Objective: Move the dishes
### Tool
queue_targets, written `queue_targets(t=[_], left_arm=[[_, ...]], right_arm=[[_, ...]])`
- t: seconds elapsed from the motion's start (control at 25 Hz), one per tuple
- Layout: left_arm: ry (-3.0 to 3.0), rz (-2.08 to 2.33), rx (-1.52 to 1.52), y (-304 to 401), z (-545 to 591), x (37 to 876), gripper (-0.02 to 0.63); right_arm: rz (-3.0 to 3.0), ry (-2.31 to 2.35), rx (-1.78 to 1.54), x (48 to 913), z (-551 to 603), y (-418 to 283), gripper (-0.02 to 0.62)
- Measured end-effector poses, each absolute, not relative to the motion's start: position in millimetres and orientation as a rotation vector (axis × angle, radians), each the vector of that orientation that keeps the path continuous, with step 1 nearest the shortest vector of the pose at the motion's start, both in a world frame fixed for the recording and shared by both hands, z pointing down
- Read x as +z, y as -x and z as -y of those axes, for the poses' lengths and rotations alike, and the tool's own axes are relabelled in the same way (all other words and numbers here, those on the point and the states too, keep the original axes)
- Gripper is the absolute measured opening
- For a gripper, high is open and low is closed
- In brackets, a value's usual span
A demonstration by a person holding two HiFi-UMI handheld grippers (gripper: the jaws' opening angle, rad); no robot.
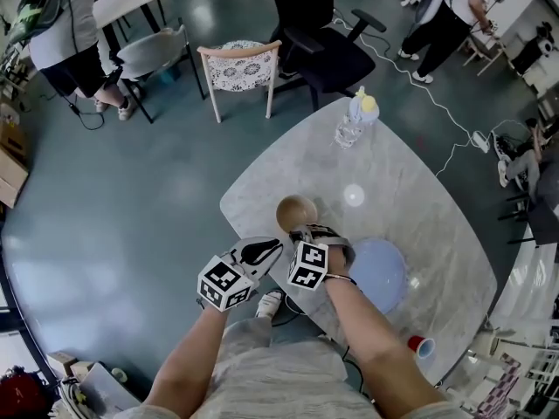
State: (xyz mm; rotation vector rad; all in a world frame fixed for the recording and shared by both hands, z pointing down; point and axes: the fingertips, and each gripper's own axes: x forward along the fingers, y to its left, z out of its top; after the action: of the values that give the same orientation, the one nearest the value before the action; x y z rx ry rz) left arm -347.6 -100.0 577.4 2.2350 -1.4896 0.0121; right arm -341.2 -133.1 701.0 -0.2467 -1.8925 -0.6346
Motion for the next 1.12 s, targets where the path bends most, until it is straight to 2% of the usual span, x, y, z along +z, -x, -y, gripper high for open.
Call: queue_targets(t=[0.56,1.12], left_arm=[[-2.343,1.360,0.024,306.0,117.9,562.9,0.055],[-2.532,1.053,0.070,195.3,133.4,549.2,0.055]], right_arm=[[1.911,0.100,-0.627,672.1,142.5,297.1,0.028],[1.892,-0.175,-0.499,645.1,148.7,180.8,0.028]])
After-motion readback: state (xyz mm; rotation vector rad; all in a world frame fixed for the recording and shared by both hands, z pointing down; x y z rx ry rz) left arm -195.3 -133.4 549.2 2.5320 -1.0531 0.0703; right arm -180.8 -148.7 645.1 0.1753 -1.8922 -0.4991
